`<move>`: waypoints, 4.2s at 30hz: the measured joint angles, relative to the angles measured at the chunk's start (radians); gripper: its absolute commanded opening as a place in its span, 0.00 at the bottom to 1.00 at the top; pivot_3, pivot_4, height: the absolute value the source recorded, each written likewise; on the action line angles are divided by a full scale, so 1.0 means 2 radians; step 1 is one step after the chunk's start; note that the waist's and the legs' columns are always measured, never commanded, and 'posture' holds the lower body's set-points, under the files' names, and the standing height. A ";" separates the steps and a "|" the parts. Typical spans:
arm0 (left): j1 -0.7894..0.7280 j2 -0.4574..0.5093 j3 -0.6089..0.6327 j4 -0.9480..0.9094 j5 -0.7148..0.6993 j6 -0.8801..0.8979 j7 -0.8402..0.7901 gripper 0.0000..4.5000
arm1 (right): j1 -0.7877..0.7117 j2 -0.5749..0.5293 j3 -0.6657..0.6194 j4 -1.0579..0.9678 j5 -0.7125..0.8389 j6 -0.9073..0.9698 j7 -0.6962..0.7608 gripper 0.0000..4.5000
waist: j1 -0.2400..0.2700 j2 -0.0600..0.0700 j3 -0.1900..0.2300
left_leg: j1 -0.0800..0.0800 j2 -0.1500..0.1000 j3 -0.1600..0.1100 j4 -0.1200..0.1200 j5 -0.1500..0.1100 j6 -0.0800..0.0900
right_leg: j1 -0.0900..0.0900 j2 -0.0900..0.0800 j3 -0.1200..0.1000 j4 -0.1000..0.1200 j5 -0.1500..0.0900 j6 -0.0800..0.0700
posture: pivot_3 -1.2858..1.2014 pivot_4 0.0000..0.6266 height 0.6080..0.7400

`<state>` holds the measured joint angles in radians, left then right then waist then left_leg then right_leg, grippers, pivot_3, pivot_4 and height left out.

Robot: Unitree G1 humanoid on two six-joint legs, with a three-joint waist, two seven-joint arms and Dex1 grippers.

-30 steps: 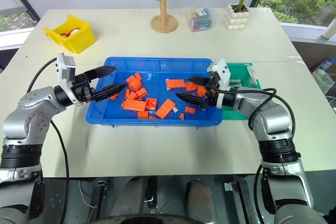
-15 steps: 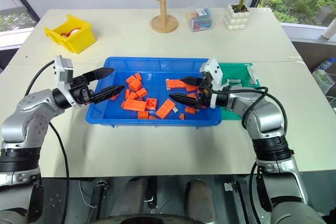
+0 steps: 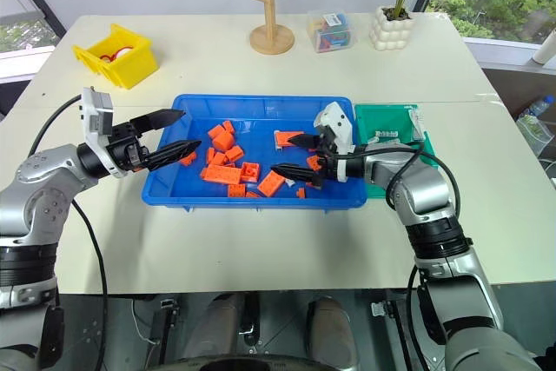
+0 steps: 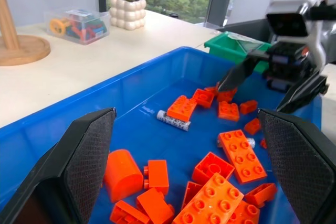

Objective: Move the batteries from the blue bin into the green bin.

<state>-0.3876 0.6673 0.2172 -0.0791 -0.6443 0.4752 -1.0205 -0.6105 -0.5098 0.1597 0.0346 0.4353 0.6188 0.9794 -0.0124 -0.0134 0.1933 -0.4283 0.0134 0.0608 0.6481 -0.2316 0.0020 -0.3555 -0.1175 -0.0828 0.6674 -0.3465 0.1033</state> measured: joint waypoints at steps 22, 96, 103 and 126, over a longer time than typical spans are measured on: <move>0.020 0.002 0.004 -0.025 -0.009 0.001 0.022 1.00 | -0.031 0.011 0.045 0.084 -0.079 -0.047 0.036 0.88 | 0.000 0.000 0.000 | 0.000 0.000 0.000 0.000 0.000 0.000 | 0.000 0.000 0.000 0.000 0.000 0.000 | 0.52 0.24 1.00; -0.007 0.010 -0.019 -0.012 -0.002 0.000 -0.006 1.00 | -0.004 -0.005 0.016 -0.098 -0.089 0.076 -0.045 0.99 | 0.000 0.000 0.000 | 0.000 0.000 0.000 0.000 0.000 0.000 | 0.000 0.000 0.000 0.000 0.000 0.000 | 0.52 0.24 1.00; -0.016 0.010 -0.023 -0.012 0.001 0.000 -0.012 1.00 | 0.000 -0.005 0.037 -0.089 -0.091 0.089 -0.050 0.99 | 0.000 0.000 0.000 | 0.000 0.000 0.000 0.000 0.000 0.000 | 0.000 0.000 0.000 0.000 0.000 0.000 | 0.52 0.24 1.00; -0.007 0.010 -0.022 -0.022 0.001 0.000 -0.004 1.00 | -0.020 0.009 0.100 -0.001 -0.148 0.023 -0.029 0.02 | 0.000 0.000 0.000 | 0.000 0.000 0.000 0.000 0.000 0.000 | 0.000 0.000 0.000 0.000 0.000 0.000 | 0.52 0.24 1.00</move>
<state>-0.4019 0.6870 0.1737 -0.1222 -0.6422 0.4756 -1.0282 -0.6501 -0.4910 0.3594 0.0320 0.1398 0.6646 0.9222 -0.0128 -0.0139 0.1930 -0.4284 0.0134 0.0607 0.6475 -0.2317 0.0020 -0.3561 -0.1174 -0.0828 0.6677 -0.3465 0.1033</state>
